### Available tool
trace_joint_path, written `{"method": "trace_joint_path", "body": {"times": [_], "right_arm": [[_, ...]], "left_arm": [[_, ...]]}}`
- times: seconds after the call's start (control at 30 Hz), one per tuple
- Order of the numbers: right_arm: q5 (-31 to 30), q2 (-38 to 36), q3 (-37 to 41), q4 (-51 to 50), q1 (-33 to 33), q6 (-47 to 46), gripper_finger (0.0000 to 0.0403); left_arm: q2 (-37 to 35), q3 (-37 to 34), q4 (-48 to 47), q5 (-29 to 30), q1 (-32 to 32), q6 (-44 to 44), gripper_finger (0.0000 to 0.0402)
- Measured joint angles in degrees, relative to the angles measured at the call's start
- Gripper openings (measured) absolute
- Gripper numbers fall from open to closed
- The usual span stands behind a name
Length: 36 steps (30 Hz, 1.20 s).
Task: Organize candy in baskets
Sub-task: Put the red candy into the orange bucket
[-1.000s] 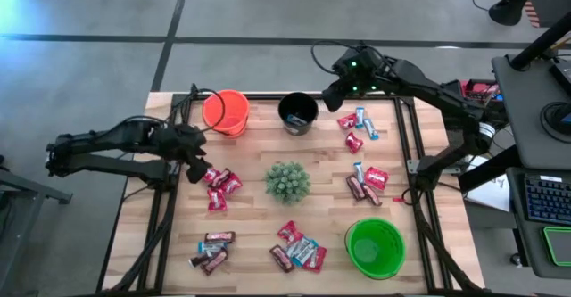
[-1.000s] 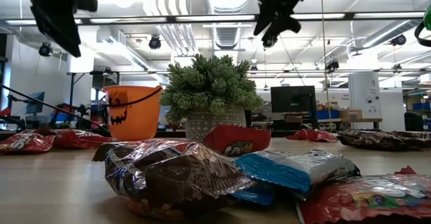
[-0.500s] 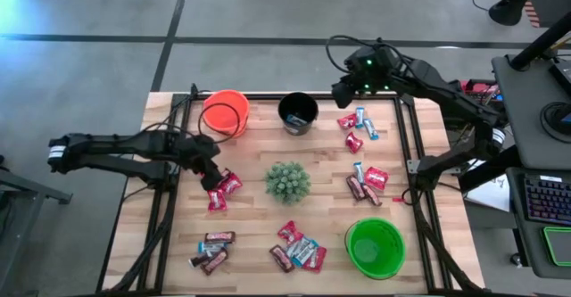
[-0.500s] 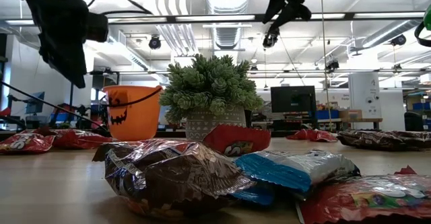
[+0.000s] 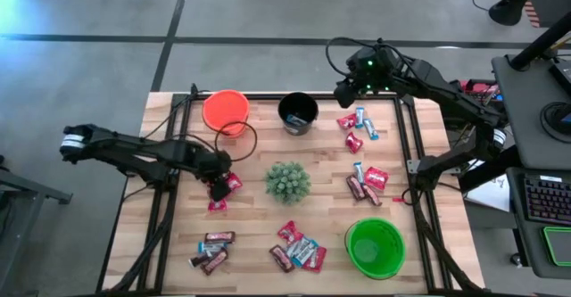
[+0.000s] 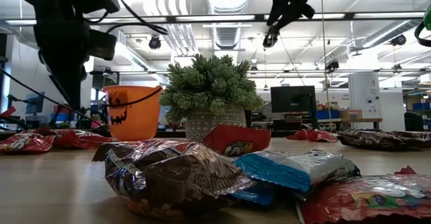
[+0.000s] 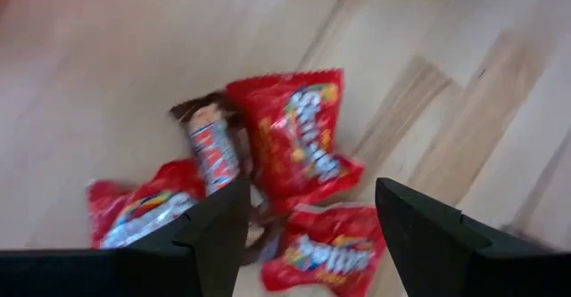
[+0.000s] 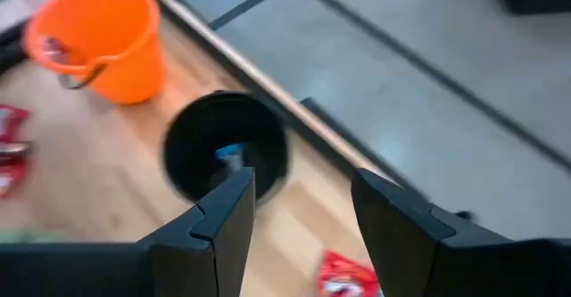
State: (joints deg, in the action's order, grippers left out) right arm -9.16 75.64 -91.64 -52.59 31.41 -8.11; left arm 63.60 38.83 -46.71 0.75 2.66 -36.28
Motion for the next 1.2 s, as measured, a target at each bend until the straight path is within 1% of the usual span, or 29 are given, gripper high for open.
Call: {"method": "trace_joint_path", "body": {"times": [0.2,0.5,0.67,0.87,1.13,1.2], "right_arm": [[-0.5,-1.4,0.0,-0.5,0.0,1.3,0.0180],[-0.5,-2.7,0.0,-3.7,0.0,2.0,0.0180],[-0.5,-3.1,0.0,-4.7,0.0,2.2,0.0180],[-0.5,-4.0,0.0,-4.7,0.0,2.3,0.0180],[-0.3,-4.5,0.0,-4.7,0.0,2.8,0.0180],[-0.3,-4.5,0.0,-4.7,0.0,2.8,0.0180]], "left_arm": [[3.6,0.9,4.7,0.0,1.6,-2.0,0.0224],[8.7,0.9,5.9,-0.2,2.2,-3.3,0.0224],[12.8,0.9,6.7,1.1,2.2,-3.3,0.0224],[17.4,0.9,7.2,1.9,2.2,-6.6,0.0224],[20.5,0.9,7.1,2.8,2.2,-8.4,0.0224],[21.1,0.9,7.2,2.8,2.2,-8.8,0.0219]]}}
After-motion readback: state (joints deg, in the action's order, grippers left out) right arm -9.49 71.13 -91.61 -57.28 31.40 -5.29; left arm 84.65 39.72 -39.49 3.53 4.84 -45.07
